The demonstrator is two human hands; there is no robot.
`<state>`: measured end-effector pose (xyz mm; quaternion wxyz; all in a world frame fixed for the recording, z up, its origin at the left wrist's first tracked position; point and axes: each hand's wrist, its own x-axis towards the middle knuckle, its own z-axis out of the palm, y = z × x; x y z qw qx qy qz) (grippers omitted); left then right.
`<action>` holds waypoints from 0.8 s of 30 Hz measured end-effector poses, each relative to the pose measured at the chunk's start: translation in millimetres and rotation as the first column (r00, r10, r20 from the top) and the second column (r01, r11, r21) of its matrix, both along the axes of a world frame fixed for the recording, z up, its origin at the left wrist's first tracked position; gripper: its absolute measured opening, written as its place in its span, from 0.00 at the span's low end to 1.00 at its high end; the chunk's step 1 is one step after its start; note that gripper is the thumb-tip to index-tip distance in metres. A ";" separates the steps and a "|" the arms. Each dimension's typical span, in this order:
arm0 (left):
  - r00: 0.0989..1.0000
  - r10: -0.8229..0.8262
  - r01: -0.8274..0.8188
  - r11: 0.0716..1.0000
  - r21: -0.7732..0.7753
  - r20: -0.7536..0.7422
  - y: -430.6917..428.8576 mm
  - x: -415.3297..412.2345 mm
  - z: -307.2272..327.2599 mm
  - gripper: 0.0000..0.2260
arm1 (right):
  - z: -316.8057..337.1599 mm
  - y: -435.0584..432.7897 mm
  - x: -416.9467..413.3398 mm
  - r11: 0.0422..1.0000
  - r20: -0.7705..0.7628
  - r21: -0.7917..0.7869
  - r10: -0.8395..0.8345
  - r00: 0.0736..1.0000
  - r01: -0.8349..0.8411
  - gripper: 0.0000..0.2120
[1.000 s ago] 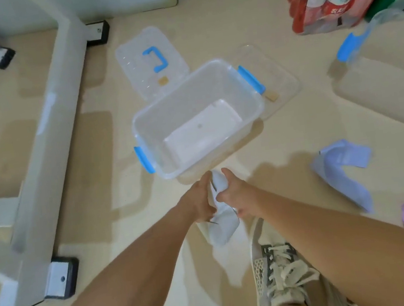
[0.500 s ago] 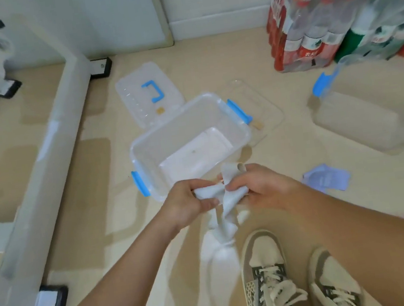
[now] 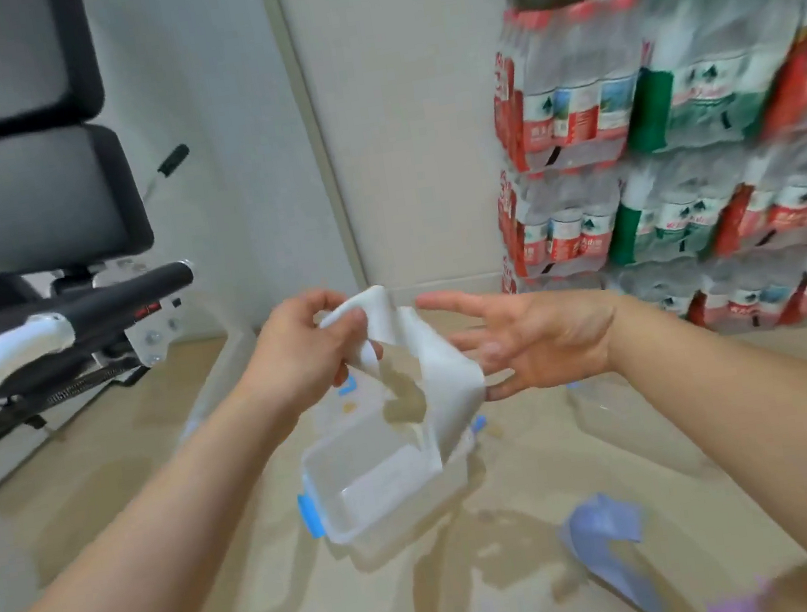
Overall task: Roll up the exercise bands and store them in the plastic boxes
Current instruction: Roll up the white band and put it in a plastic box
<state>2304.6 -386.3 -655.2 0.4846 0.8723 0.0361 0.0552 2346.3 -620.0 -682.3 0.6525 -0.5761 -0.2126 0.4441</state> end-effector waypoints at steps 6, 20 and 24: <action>0.995 -0.085 0.087 0.996 -0.038 0.049 -30.4 -7.3 31.6 0.04 | 22.4 27.2 -22.9 0.902 0.394 -0.129 -0.334 0.856 0.411 0.16; 0.984 -0.175 0.172 0.982 -0.075 -0.036 -6.8 -23.2 13.5 0.09 | 23.6 58.4 -10.4 0.823 0.315 -0.112 -0.502 0.806 0.557 0.13; 0.948 -0.314 0.283 0.909 -0.307 -0.057 0.4 -21.3 15.2 0.20 | 29.4 59.8 -17.3 0.824 0.297 -0.057 -0.525 0.798 0.563 0.14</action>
